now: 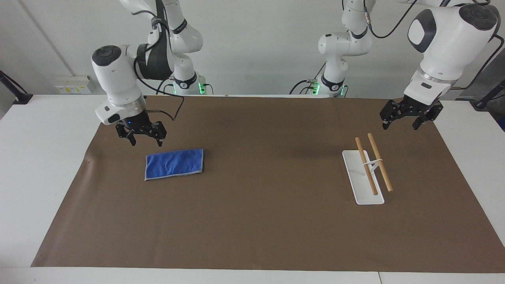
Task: Right arm passes towel to left arm to hang
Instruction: 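Reach the right gripper down and grasp the blue towel's edge, then lift the towel with the right gripper while the left gripper approaches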
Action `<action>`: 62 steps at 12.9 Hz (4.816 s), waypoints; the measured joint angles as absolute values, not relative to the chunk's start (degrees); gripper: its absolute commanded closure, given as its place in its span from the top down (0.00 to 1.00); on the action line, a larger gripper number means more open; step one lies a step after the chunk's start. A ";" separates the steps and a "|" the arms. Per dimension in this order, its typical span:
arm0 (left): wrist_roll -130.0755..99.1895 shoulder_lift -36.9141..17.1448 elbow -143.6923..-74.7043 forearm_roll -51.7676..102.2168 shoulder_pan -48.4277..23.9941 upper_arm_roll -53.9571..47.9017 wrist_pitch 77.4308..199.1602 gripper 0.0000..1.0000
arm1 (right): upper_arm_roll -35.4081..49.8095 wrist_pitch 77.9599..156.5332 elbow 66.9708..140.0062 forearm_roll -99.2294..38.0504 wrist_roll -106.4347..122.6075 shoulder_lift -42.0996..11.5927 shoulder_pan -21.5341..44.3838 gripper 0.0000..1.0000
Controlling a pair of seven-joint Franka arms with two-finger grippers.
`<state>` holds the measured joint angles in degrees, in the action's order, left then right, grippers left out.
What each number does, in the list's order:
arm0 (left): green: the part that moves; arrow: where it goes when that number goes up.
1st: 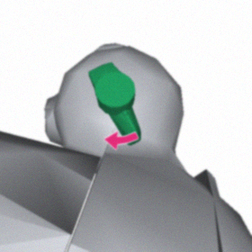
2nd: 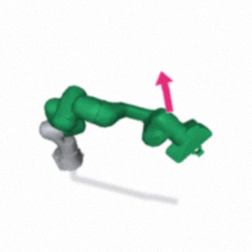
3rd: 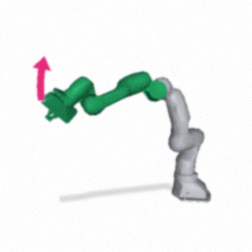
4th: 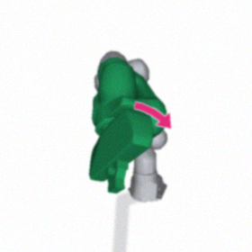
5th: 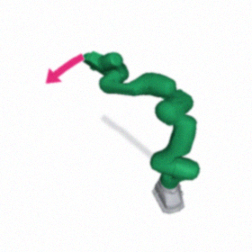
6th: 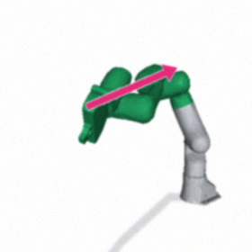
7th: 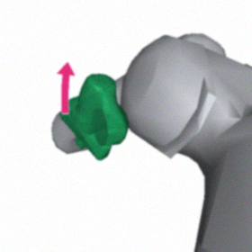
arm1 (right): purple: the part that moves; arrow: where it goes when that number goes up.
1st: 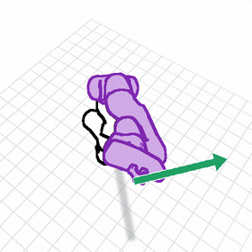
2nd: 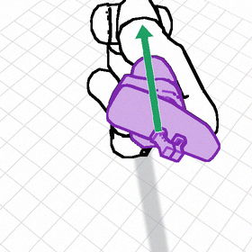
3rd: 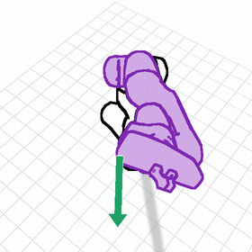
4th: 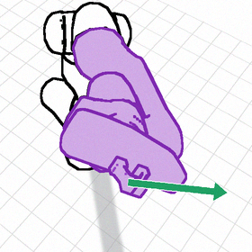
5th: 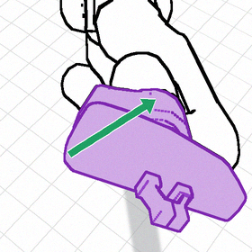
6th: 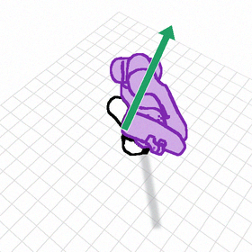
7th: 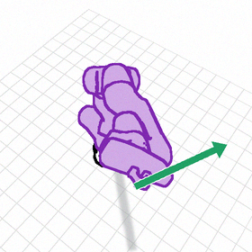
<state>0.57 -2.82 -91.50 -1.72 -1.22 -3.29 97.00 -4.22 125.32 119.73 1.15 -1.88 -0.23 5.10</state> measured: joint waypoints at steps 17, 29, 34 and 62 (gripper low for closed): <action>0.57 -2.82 -91.50 -1.72 -1.22 -3.29 97.00 1.00 | -4.28 147.93 131.71 1.14 3.66 -9.95 6.14 0.00; 0.57 -2.82 -91.50 -1.72 -1.22 -3.29 97.00 1.00 | -3.31 141.80 123.22 -9.35 1.63 -7.38 8.76 0.00; 0.57 -2.67 -91.50 -1.72 -1.22 -3.29 97.00 1.00 | -0.81 138.56 115.10 -23.30 -0.68 -6.55 8.94 0.00; -74.19 0.88 -110.48 27.57 -2.53 -19.56 143.47 1.00 | 0.37 156.42 104.87 -87.15 -3.09 -11.71 29.67 0.00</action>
<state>-74.19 0.88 -110.48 27.57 -2.53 -19.56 143.47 0.37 156.42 104.87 -87.15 -3.09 -11.71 29.67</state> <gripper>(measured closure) 0.000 0.956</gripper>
